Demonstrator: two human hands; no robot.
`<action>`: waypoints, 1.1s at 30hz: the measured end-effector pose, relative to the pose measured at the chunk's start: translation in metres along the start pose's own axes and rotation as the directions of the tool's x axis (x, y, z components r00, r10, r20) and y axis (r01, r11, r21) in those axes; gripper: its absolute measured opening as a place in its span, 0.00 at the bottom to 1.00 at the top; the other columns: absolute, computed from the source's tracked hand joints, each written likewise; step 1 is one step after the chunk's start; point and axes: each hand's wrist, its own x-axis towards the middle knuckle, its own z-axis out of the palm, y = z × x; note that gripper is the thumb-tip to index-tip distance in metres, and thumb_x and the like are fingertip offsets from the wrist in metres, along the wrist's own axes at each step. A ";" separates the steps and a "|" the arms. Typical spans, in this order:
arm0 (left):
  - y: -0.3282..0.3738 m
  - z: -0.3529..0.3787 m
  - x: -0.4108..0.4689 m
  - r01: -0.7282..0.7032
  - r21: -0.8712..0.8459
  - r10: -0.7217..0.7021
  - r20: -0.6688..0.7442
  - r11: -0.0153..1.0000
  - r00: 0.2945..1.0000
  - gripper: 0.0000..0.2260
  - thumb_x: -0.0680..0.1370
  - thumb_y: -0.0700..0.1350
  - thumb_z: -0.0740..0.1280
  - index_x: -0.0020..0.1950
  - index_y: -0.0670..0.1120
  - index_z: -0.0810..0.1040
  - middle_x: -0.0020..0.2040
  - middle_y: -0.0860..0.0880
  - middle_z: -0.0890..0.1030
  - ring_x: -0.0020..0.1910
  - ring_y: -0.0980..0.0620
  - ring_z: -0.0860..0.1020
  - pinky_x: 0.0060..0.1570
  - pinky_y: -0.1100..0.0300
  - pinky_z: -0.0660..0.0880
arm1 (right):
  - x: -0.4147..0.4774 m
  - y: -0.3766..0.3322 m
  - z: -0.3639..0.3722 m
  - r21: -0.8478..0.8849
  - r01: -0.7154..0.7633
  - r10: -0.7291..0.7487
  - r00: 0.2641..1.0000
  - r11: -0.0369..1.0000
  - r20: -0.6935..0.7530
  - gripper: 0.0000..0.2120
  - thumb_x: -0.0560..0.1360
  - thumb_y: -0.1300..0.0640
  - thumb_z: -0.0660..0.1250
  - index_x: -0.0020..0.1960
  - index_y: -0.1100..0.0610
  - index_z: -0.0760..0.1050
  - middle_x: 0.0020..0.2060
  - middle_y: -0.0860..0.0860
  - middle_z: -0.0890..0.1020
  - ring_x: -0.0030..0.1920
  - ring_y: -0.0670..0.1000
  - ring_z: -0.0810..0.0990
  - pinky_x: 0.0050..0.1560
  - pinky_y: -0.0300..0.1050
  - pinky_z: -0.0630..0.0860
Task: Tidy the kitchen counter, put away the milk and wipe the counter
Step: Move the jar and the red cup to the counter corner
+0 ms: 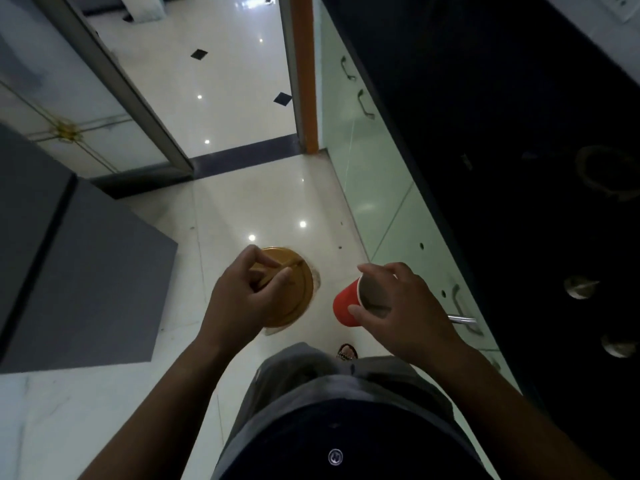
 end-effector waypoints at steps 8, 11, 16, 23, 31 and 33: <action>0.025 -0.027 0.162 -0.056 0.136 0.051 0.036 0.989 0.998 0.10 0.73 0.52 0.67 0.51 0.51 0.72 0.50 0.50 0.77 0.47 0.50 0.76 0.40 0.60 0.75 | 0.129 -0.024 -0.024 -0.018 -0.003 0.004 0.999 1.000 0.043 0.30 0.72 0.42 0.66 0.70 0.44 0.60 0.65 0.48 0.67 0.62 0.49 0.67 0.56 0.41 0.67; 0.027 -0.042 0.230 -0.089 0.169 0.076 0.079 0.982 0.994 0.09 0.73 0.52 0.67 0.50 0.52 0.72 0.49 0.49 0.78 0.47 0.49 0.77 0.40 0.60 0.75 | 0.193 -0.039 -0.035 -0.008 -0.023 0.023 1.000 1.000 0.013 0.30 0.72 0.41 0.66 0.70 0.42 0.59 0.65 0.47 0.66 0.62 0.49 0.67 0.57 0.43 0.68; 0.044 -0.069 0.331 -0.135 0.163 0.104 0.189 0.977 0.977 0.07 0.73 0.53 0.67 0.48 0.55 0.72 0.48 0.51 0.79 0.47 0.51 0.77 0.37 0.64 0.74 | 0.288 -0.072 -0.062 -0.008 -0.077 0.076 0.995 0.997 -0.061 0.31 0.71 0.41 0.67 0.70 0.42 0.60 0.65 0.46 0.66 0.61 0.48 0.66 0.53 0.39 0.68; 0.068 -0.089 0.446 -0.221 0.114 0.191 0.227 0.969 0.955 0.06 0.73 0.52 0.68 0.45 0.56 0.71 0.47 0.54 0.79 0.48 0.51 0.77 0.38 0.58 0.77 | 0.378 -0.089 -0.089 0.085 -0.179 0.189 0.973 0.980 -0.131 0.30 0.71 0.43 0.67 0.69 0.42 0.60 0.66 0.45 0.65 0.64 0.48 0.66 0.56 0.40 0.67; 0.110 -0.091 0.585 -0.246 0.154 0.230 0.118 0.957 0.966 0.07 0.73 0.53 0.68 0.48 0.53 0.74 0.43 0.55 0.78 0.45 0.51 0.77 0.39 0.59 0.77 | 0.478 -0.084 -0.136 0.174 -0.239 0.269 0.947 0.955 -0.175 0.29 0.71 0.44 0.68 0.69 0.42 0.62 0.69 0.46 0.64 0.67 0.50 0.65 0.62 0.46 0.69; 0.123 -0.085 0.615 -0.244 0.144 0.226 0.134 0.959 0.965 0.08 0.73 0.53 0.68 0.48 0.52 0.75 0.46 0.51 0.79 0.47 0.49 0.78 0.40 0.59 0.77 | 0.509 -0.081 -0.155 0.175 -0.208 0.243 0.946 0.962 -0.216 0.30 0.71 0.44 0.69 0.69 0.43 0.62 0.69 0.46 0.63 0.68 0.50 0.64 0.63 0.46 0.68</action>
